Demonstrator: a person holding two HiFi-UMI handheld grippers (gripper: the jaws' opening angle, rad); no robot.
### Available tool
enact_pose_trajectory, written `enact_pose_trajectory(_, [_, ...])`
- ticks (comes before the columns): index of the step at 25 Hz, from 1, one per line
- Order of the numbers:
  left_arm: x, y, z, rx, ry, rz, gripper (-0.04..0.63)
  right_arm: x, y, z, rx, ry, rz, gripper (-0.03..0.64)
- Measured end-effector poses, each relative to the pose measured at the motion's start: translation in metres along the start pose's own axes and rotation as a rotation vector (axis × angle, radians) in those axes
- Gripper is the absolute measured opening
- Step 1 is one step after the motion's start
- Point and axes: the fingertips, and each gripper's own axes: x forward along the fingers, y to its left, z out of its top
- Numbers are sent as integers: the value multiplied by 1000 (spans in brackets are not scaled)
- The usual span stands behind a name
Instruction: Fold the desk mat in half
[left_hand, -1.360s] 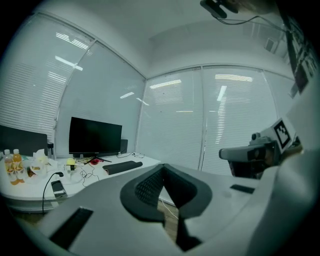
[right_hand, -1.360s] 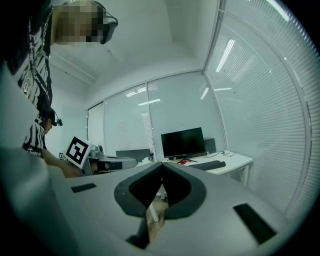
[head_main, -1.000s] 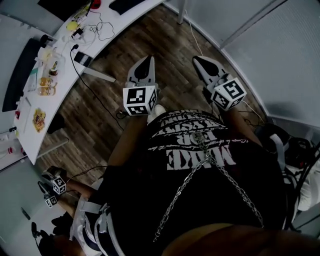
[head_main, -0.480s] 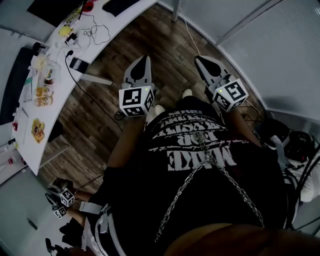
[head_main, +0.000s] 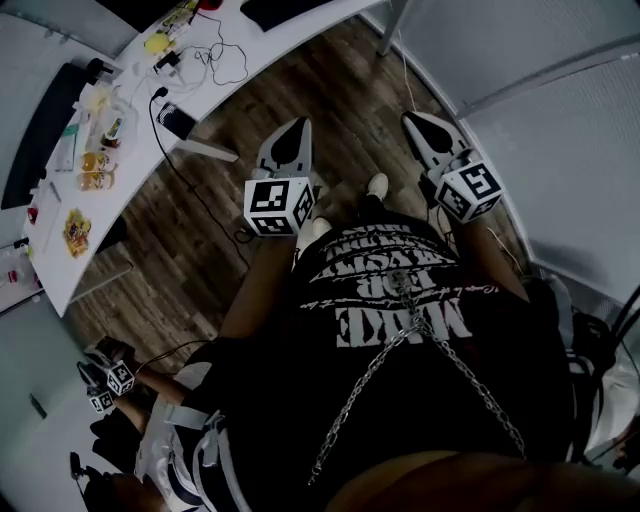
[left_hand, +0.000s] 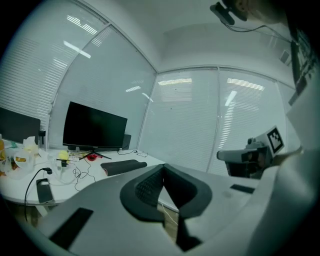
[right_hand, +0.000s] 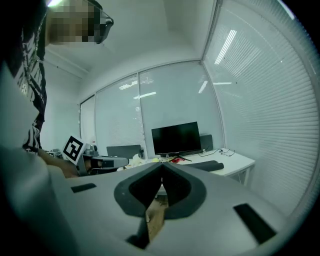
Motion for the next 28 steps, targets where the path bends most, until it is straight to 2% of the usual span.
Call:
enact_pose_trajectory(5, [26, 7, 7, 17, -21, 39, 8, 27, -16, 5, -7, 18, 64, 0])
enact_pose_trajectory(10, [64, 16, 15, 12, -24, 81, 8, 40, -48, 15, -20, 22, 83, 0])
enact_pose_trajectory(17, [109, -4, 22, 22, -3, 82, 9, 43, -92, 21, -7, 20, 119, 0])
enact_pose_trajectory(28, [153, -36, 43, 49, -30, 155, 8, 39, -152, 39, 0, -2, 208, 0])
